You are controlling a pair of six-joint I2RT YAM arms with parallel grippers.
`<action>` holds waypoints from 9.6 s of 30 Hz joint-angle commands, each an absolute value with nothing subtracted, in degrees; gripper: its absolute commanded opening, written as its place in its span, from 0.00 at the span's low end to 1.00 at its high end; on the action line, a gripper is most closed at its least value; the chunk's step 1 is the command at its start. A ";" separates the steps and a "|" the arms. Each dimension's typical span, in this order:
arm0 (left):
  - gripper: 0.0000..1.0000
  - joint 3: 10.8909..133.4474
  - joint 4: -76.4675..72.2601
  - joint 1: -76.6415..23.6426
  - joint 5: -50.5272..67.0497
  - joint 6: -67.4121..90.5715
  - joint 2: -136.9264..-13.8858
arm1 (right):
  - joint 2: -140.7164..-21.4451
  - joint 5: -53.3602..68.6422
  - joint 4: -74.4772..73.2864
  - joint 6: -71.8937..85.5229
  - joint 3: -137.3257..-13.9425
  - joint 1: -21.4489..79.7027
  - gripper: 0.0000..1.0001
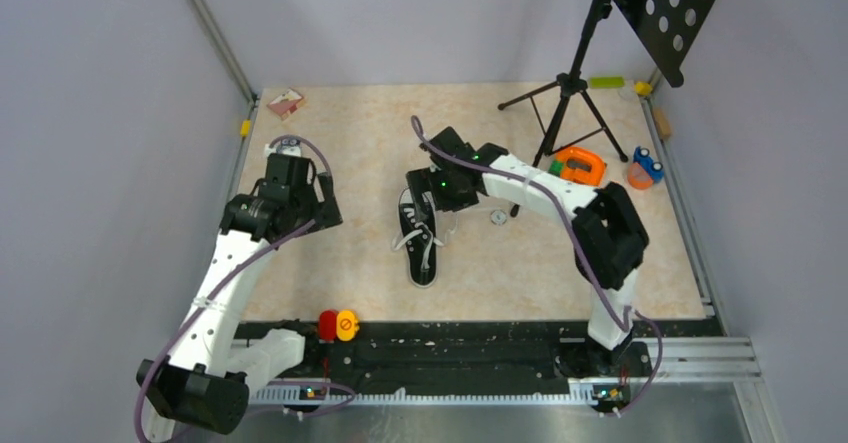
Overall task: Tie the shoes
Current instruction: Cross the shoelace with the shoelace.
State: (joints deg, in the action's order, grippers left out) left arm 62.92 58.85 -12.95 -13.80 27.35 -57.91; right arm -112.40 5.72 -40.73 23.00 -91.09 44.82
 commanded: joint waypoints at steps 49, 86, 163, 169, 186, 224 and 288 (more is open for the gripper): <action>0.00 46.79 22.82 -19.38 7.36 49.26 -92.31 | -105.13 -22.57 -26.56 54.53 -72.57 43.05 0.55; 0.67 59.95 37.82 -20.08 4.92 38.83 -84.51 | -85.26 -18.19 -22.06 49.12 -62.27 43.47 0.00; 0.44 48.80 26.54 -28.35 -6.93 46.15 -93.56 | -74.62 -13.47 -21.58 50.62 -51.45 43.95 0.00; 0.00 52.81 29.60 -28.42 -9.08 42.36 -92.83 | -73.85 -14.25 -23.02 50.40 -51.66 43.94 0.00; 0.00 56.62 30.49 -30.39 -11.84 33.84 -69.06 | -71.67 -15.95 -22.49 52.73 -48.10 43.95 0.00; 0.44 37.15 17.80 -25.92 -2.16 57.19 -80.33 | -68.65 -16.70 -23.25 53.08 -44.88 43.92 0.00; 0.21 52.97 32.58 -22.48 4.01 36.93 -69.95 | -71.64 -12.83 -19.21 46.08 -50.10 41.75 0.54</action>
State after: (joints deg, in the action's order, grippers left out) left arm 55.59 35.51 -28.67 0.14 33.28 -71.22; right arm -70.54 -16.19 -22.44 49.91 -49.19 42.48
